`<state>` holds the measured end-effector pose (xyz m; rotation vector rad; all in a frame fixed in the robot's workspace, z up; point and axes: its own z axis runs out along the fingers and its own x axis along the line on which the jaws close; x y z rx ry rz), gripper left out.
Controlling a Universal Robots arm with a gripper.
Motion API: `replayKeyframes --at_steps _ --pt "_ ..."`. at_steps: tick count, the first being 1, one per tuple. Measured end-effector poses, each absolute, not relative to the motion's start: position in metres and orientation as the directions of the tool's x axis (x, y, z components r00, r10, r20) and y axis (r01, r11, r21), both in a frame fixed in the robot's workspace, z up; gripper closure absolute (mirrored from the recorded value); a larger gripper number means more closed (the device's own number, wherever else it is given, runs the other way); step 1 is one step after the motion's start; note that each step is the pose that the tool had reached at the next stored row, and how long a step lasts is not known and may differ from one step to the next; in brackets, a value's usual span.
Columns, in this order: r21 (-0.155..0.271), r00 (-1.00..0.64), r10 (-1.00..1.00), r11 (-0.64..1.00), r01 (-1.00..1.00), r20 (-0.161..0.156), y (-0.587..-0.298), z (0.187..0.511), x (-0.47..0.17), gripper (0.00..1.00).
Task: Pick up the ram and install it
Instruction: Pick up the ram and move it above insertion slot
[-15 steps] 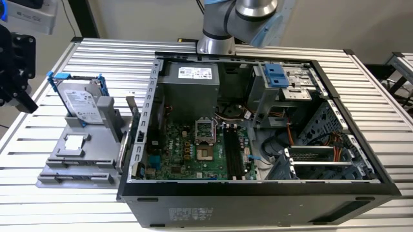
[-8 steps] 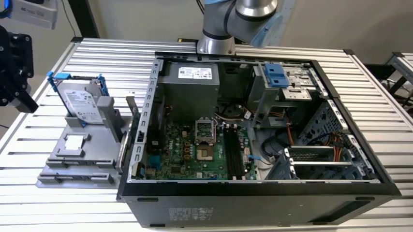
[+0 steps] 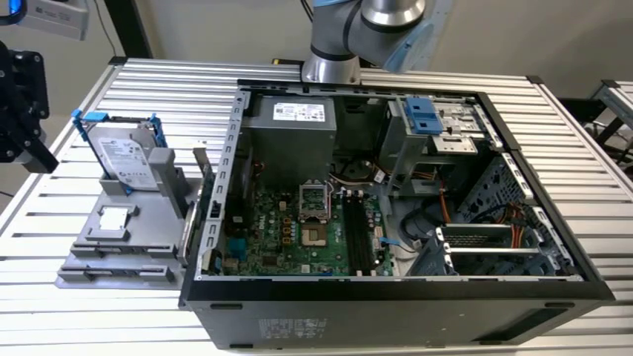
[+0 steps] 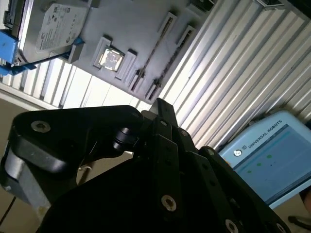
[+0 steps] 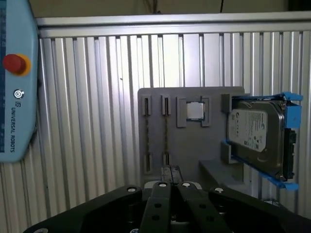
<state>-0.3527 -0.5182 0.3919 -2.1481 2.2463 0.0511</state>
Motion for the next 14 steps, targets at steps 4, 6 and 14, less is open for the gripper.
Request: replayKeyframes --at_steps 4,6,14 --pt "0.001 -0.01 -0.999 0.01 -1.0 -0.047 -0.5182 0.3919 -0.3527 1.0" --pt "0.001 0.002 -0.999 -0.002 -1.0 -0.047 -0.5182 0.3918 -0.3527 1.0" --pt "0.001 0.025 -0.999 -0.026 -1.0 -0.046 -0.5182 0.3915 -0.3527 1.0"
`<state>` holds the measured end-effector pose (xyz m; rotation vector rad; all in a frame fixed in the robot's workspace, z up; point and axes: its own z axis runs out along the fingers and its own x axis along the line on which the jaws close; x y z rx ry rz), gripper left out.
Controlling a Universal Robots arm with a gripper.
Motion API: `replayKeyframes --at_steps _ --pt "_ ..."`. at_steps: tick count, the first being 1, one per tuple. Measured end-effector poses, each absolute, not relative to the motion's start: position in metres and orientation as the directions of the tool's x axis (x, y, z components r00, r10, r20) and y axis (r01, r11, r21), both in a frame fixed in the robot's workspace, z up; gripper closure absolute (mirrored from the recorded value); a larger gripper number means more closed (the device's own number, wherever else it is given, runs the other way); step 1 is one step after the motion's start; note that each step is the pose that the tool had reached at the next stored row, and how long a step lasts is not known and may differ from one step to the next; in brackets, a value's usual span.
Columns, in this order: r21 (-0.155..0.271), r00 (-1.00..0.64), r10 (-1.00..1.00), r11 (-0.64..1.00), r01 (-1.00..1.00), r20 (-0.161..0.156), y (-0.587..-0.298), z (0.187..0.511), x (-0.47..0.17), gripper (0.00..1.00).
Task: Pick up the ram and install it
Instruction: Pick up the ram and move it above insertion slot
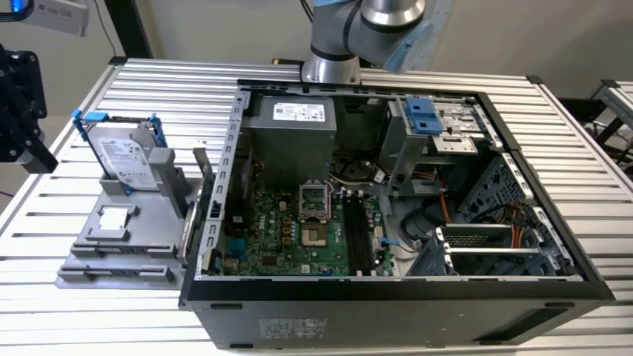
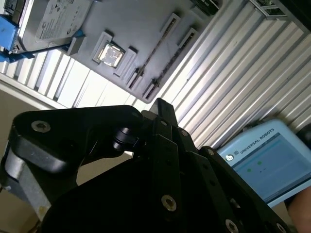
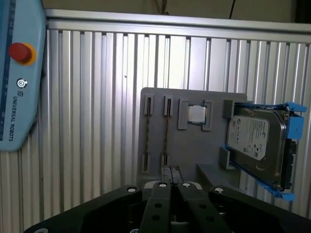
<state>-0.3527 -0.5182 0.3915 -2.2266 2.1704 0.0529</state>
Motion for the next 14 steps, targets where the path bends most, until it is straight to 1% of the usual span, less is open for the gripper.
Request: replayKeyframes --at_steps 14 --pt "0.001 0.046 -0.998 -0.046 -0.999 -0.047 -0.5182 0.3915 -0.3527 1.0"
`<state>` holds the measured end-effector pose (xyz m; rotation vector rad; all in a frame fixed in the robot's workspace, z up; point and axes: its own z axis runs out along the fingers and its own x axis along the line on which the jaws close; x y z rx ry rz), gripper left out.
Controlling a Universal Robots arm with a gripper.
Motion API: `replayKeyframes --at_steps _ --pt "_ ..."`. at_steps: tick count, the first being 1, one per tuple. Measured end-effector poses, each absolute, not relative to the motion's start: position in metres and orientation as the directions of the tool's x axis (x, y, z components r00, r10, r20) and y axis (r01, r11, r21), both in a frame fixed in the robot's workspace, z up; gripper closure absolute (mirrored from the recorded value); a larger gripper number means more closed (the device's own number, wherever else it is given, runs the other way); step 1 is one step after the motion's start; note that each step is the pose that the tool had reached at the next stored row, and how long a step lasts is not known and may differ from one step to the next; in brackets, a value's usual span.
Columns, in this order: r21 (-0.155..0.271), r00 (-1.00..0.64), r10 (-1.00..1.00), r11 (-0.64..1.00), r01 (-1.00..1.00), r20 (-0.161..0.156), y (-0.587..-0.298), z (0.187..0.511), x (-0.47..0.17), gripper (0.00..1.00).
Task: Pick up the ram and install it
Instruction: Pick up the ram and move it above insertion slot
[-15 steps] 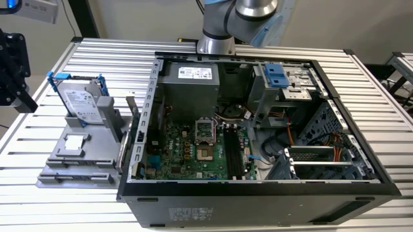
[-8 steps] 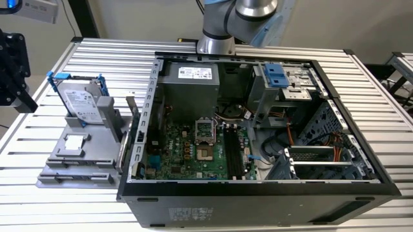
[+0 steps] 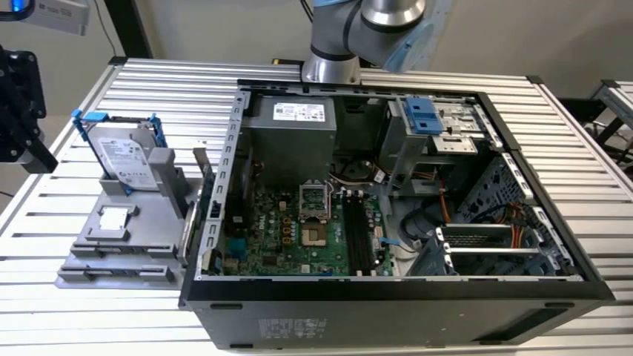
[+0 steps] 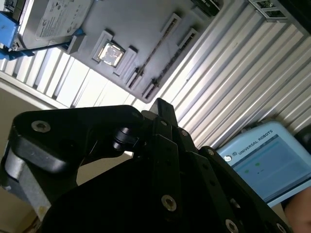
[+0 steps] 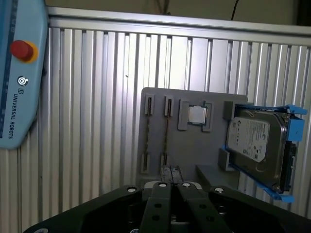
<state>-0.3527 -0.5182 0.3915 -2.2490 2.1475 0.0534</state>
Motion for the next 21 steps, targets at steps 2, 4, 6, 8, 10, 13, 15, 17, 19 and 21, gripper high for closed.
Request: replayKeyframes --at_steps 2,4,6,8,10,13,15,17,19,21 --pt "0.001 0.049 -0.998 -0.049 -0.999 -0.046 -0.5182 0.3915 -0.3526 1.0" --pt "0.001 0.049 -0.998 -0.049 -0.999 -0.046 -0.5182 0.3916 -0.3526 1.0" --pt "0.001 0.049 -0.998 -0.049 -0.999 -0.046 -0.5182 0.3916 -0.3526 1.0" --pt "0.001 0.05 -0.998 -0.05 -0.999 -0.046 -0.5182 0.3915 -0.3526 1.0" --pt "0.001 0.05 -0.998 -0.05 -0.999 -0.046 -0.5182 0.3916 -0.3526 0.0" --pt "0.001 0.05 -0.998 -0.05 -0.999 -0.047 -0.5181 0.3915 -0.3528 0.0" --pt "0.001 0.051 -0.998 -0.051 -0.999 -0.047 -0.5182 0.3914 -0.3527 0.0" --pt "0.001 0.052 -0.998 -0.052 -0.999 -0.046 -0.5182 0.3916 -0.3526 0.0" --pt "0.001 0.052 -0.998 -0.052 -0.999 -0.047 -0.5182 0.3913 -0.3526 0.0" --pt "0.002 0.05 -0.998 -0.05 -0.999 -0.047 -0.5182 0.3904 -0.3526 0.0"
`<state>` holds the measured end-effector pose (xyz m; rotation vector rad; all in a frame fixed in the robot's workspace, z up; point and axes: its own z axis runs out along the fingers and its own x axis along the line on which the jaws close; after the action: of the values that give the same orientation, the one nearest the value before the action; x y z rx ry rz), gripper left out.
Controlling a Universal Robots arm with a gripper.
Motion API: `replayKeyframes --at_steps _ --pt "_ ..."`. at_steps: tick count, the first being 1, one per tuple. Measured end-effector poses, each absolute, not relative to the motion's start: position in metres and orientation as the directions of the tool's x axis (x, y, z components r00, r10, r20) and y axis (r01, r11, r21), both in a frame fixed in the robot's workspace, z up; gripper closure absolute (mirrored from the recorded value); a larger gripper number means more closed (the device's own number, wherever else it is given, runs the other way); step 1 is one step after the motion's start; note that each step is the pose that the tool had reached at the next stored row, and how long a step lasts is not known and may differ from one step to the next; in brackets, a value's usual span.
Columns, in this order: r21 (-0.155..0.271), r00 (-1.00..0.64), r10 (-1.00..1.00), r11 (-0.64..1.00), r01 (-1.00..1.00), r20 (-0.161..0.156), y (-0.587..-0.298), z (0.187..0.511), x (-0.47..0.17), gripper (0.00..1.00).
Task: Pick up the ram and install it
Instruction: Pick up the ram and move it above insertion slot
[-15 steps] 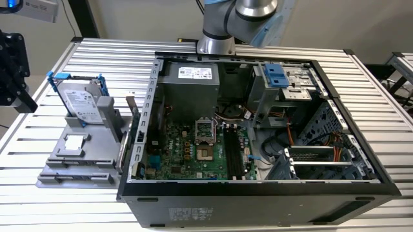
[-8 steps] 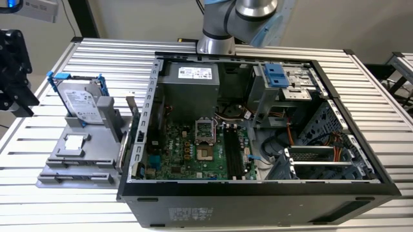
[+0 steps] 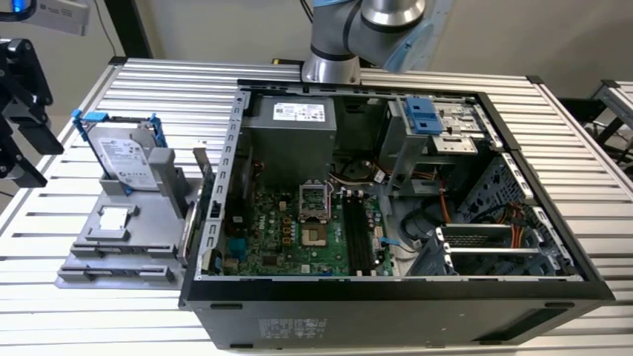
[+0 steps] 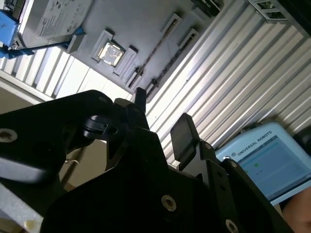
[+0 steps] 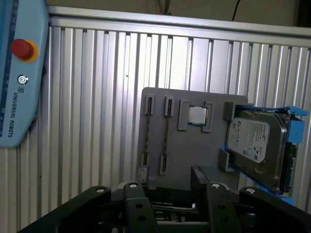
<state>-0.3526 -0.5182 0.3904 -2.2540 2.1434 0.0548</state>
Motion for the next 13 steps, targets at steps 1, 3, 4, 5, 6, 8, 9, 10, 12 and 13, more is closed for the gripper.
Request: replayKeyframes --at_steps 1,3,4,5,6,8,9,10,12,13 --pt "0.002 0.05 -0.998 -0.05 -0.999 -0.046 -0.5182 0.3901 -0.3526 0.0" --pt "0.002 0.049 -0.998 -0.049 -0.999 -0.047 -0.5182 0.3893 -0.3526 0.0" --pt "0.002 0.048 -0.998 -0.048 -0.999 -0.047 -0.5182 0.3889 -0.3526 0.0" --pt "0.002 0.047 -0.998 -0.047 -0.999 -0.047 -0.5182 0.3883 -0.3526 0.0" --pt "0.002 0.046 -0.998 -0.046 -0.999 -0.047 -0.5182 0.3875 -0.3527 0.0" --pt "0.002 0.043 -0.998 -0.044 -0.999 -0.047 -0.5182 0.3869 -0.3526 0.0" --pt "0.002 0.043 -0.998 -0.043 -0.999 -0.046 -0.5182 0.3868 -0.3528 0.0" --pt "0.002 0.042 -0.998 -0.042 -0.999 -0.046 -0.5182 0.3868 -0.3528 0.0" --pt "0.002 0.042 -0.998 -0.042 -0.999 -0.047 -0.5182 0.3866 -0.3528 0.0" --pt "0.002 0.042 -0.998 -0.042 -0.999 -0.047 -0.5182 0.3866 -0.3528 0.0"
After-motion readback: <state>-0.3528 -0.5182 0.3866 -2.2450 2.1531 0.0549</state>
